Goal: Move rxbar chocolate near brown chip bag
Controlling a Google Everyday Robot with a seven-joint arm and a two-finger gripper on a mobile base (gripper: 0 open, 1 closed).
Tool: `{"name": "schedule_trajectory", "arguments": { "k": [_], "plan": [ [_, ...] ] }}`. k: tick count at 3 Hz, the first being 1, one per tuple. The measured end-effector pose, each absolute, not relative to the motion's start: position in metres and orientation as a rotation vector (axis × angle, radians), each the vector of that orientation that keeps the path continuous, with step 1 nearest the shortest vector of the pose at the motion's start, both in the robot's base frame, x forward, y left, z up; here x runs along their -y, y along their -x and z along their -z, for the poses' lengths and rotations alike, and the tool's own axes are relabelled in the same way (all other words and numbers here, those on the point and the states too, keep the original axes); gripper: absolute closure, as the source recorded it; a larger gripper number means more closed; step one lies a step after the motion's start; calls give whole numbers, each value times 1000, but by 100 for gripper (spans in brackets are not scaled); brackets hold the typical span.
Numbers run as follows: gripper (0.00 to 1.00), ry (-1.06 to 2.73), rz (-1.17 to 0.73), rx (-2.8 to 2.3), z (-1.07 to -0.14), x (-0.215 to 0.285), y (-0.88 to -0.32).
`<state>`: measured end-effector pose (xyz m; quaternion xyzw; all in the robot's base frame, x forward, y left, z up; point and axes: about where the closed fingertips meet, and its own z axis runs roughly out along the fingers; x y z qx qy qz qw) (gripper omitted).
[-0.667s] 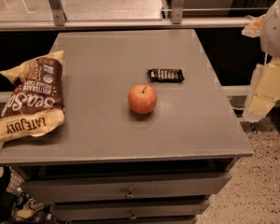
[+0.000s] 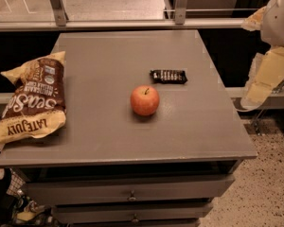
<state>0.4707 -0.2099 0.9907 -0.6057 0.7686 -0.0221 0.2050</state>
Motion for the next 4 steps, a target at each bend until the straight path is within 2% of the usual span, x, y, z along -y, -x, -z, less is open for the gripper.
{"name": "schedule_trajectory", "arguments": {
  "k": [4],
  "plan": [
    [0,1515,-379,-1978,-927,179,-608]
  ]
}}
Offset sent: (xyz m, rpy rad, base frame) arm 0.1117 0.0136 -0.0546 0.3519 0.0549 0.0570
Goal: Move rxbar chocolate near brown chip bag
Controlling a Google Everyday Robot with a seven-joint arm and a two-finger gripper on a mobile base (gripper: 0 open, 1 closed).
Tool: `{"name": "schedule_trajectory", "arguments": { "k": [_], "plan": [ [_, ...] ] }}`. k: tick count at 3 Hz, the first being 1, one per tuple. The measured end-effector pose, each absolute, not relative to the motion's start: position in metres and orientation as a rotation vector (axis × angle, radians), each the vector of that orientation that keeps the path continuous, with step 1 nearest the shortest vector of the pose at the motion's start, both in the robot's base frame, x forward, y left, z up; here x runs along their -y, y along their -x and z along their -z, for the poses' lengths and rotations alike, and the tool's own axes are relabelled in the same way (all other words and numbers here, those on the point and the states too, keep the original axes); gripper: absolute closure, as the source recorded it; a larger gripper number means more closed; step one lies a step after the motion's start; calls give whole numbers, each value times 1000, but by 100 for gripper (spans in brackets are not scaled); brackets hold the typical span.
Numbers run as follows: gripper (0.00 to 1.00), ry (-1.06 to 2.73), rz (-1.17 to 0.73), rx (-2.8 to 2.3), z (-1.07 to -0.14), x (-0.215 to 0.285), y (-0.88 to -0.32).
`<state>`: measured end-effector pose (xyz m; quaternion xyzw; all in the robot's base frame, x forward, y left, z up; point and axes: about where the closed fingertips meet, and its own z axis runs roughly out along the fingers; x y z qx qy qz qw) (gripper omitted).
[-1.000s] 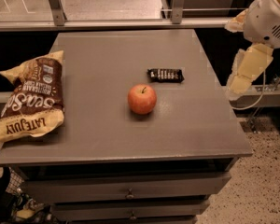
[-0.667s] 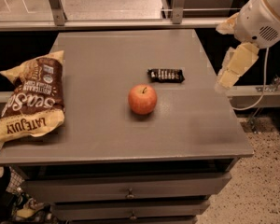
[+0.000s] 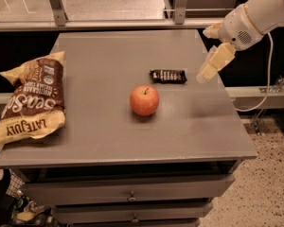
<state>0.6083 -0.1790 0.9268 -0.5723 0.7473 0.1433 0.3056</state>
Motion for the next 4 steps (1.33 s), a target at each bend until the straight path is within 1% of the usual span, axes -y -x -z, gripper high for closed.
{"name": "schedule_trajectory", "arguments": {
  "k": [2,3,4],
  "plan": [
    [0,1451,-444,-1947,-903,167,-643],
    [0,1406,-525,-1929,-877,159,-660],
    [0,1410,-544,-1921,-874,155,-662]
  ]
}}
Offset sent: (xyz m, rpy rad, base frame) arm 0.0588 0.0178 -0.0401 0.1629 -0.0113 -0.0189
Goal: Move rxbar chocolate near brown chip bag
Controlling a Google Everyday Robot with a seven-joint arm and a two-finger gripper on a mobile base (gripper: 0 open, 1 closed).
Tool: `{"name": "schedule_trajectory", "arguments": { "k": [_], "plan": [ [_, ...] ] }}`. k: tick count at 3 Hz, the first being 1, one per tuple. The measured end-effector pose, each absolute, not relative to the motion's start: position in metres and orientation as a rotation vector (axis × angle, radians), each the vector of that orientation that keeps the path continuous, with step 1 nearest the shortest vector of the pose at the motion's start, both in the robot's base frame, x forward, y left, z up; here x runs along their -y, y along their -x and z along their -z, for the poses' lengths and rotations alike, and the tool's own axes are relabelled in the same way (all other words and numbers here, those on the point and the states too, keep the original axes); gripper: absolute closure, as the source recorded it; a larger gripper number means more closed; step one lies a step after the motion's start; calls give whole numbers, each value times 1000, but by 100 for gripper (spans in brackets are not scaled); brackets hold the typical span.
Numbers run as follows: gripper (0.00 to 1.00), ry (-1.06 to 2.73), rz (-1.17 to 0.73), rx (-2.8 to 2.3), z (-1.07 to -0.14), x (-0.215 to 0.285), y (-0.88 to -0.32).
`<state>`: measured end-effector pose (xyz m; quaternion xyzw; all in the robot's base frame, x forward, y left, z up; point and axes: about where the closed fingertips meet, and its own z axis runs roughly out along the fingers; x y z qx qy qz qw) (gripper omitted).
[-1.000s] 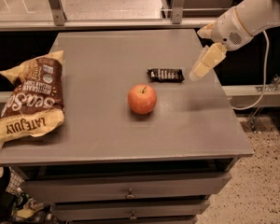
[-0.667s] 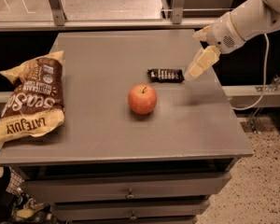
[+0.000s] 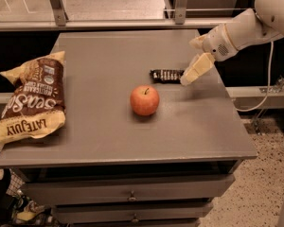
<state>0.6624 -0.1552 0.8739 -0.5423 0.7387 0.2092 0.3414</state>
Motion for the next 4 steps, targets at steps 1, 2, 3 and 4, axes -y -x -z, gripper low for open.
{"name": "schedule_trajectory", "arguments": {
  "k": [1,2,3,4],
  "plan": [
    [0,1448,-591,-1895,-858,139,-668],
    [0,1469,-622,-1874,-844,129,-669],
    [0,1479,-652,-1860,-831,121,-667],
    [2,1474,-689,-1858,-813,116,-668]
  ]
}}
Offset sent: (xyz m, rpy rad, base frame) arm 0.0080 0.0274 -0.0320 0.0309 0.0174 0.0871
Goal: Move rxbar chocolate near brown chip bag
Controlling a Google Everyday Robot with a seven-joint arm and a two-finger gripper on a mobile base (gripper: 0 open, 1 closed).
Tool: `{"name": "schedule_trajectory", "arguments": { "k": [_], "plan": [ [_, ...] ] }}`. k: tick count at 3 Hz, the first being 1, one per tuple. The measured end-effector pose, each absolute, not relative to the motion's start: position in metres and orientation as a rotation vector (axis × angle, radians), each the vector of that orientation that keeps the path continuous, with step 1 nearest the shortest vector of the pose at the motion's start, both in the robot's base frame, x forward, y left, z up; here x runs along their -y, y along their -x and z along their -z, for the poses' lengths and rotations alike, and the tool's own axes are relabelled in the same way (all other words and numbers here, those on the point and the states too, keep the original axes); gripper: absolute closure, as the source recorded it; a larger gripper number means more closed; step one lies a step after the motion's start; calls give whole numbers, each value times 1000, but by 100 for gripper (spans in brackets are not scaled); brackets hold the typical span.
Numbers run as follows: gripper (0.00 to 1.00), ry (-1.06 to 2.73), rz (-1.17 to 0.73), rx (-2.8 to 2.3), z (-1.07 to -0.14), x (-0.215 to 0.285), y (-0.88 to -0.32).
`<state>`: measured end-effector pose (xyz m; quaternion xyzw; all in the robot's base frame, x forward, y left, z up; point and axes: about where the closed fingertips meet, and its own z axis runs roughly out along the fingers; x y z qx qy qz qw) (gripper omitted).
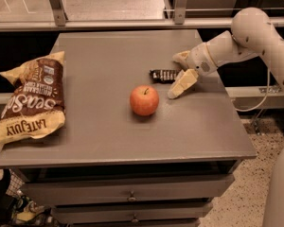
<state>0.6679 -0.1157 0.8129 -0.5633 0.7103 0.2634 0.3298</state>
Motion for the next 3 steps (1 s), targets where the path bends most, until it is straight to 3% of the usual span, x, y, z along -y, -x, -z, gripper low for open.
{"name": "schedule_trajectory", "arguments": {
  "k": [3],
  "plan": [
    [72,1462,-704,-1860,-821,116,-671]
  ]
}}
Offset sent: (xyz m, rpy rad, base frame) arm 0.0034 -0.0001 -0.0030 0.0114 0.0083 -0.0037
